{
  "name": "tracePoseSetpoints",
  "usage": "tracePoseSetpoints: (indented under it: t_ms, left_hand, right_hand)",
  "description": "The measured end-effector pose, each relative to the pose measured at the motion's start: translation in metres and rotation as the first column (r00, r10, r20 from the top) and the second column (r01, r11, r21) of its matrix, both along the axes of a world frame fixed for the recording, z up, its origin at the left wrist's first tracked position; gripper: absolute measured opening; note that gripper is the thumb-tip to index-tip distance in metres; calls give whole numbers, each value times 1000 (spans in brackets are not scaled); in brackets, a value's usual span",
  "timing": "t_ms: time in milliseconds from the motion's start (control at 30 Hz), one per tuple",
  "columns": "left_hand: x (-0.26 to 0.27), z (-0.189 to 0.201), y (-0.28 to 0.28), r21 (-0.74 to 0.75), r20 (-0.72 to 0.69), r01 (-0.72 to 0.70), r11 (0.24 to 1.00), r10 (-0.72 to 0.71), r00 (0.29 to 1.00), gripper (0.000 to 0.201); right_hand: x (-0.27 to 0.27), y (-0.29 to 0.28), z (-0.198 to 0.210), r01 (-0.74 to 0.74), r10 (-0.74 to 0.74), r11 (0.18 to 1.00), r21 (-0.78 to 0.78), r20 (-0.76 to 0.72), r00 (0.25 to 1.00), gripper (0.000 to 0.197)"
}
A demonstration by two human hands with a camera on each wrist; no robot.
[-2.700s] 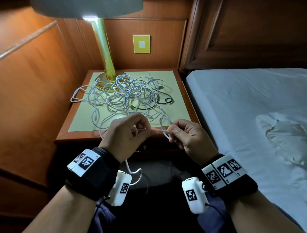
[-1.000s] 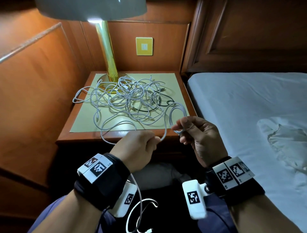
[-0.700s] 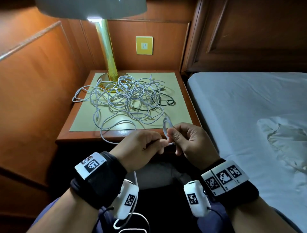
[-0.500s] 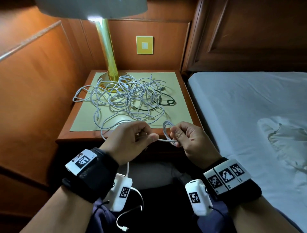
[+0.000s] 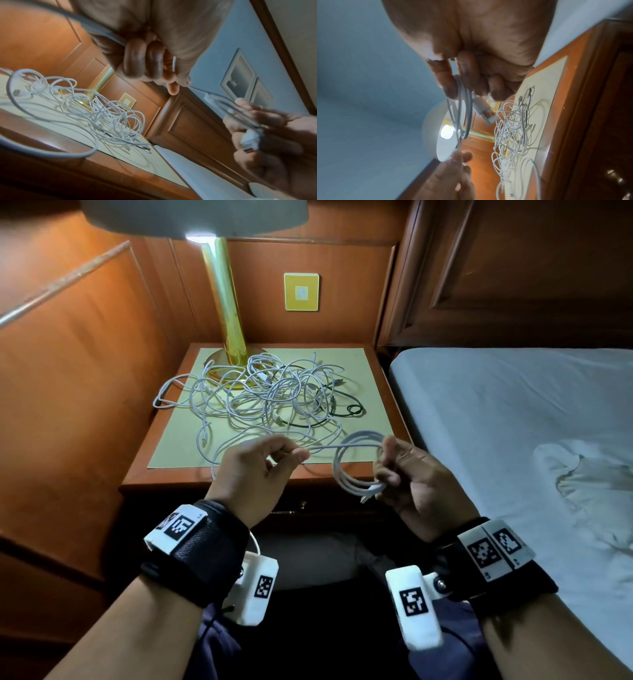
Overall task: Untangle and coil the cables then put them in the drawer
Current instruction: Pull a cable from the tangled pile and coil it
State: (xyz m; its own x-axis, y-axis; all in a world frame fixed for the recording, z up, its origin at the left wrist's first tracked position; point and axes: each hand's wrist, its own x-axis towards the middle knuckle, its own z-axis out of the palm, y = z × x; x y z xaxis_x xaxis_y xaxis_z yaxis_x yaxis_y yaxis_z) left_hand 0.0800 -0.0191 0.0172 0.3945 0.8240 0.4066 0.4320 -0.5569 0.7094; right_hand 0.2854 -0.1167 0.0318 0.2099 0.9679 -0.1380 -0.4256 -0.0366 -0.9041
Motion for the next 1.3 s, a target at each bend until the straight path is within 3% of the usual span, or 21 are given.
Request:
tracePoseSetpoints:
  t_ms: [133, 233, 300, 400, 467, 633, 733, 867, 1067, 1200, 1300]
  left_hand:
    - [-16, 8, 10, 153, -18, -154, 976, 159, 987, 13]
    - [-23, 15, 9, 125, 39, -294, 948, 292, 956, 14]
    - [-21, 15, 6, 135, 15, -309, 942, 309, 951, 20]
    - [-9, 9, -2, 165, -67, -223, 961, 236, 969, 26]
    - [1, 4, -10, 184, -122, -107, 977, 131, 984, 26]
    - [19, 0, -31, 84, -290, 209, 974, -177, 941, 23]
    - [24, 4, -36, 29, -235, 342, 939, -326, 916, 18]
    - [23, 12, -35, 13, -98, 412, 911, -409, 907, 17]
    - [12, 8, -24, 30, -40, 304, 952, -303, 952, 26]
    - [6, 6, -15, 28, 7, 245, 969, -245, 969, 9]
    - [2, 4, -7, 27, 41, 156, 987, -157, 987, 12]
  right_hand:
    - [15, -1, 7, 143, -155, 986, -90, -145, 977, 33]
    - [22, -3, 7, 179, -195, 978, -104, -167, 967, 33]
    - [19, -2, 6, 155, -164, 986, -68, -163, 973, 34]
    - [9, -1, 5, 135, -131, 990, 39, -92, 987, 32]
    - [1, -2, 3, 157, -166, 981, 116, 67, 984, 30]
    - [-8, -7, -1, 165, -249, 952, 258, 337, 908, 27]
    - [-11, -10, -2, 104, -249, 953, 286, 536, 807, 29]
    - [-9, -12, -12, -36, -191, 965, 260, 790, 582, 26]
    - [-3, -8, -16, -57, -72, 992, 108, 895, 441, 35]
    - [2, -8, -11, -177, 138, 984, -28, 747, 650, 31]
    - [2, -9, -4, -253, 187, 967, 21, 616, 766, 31]
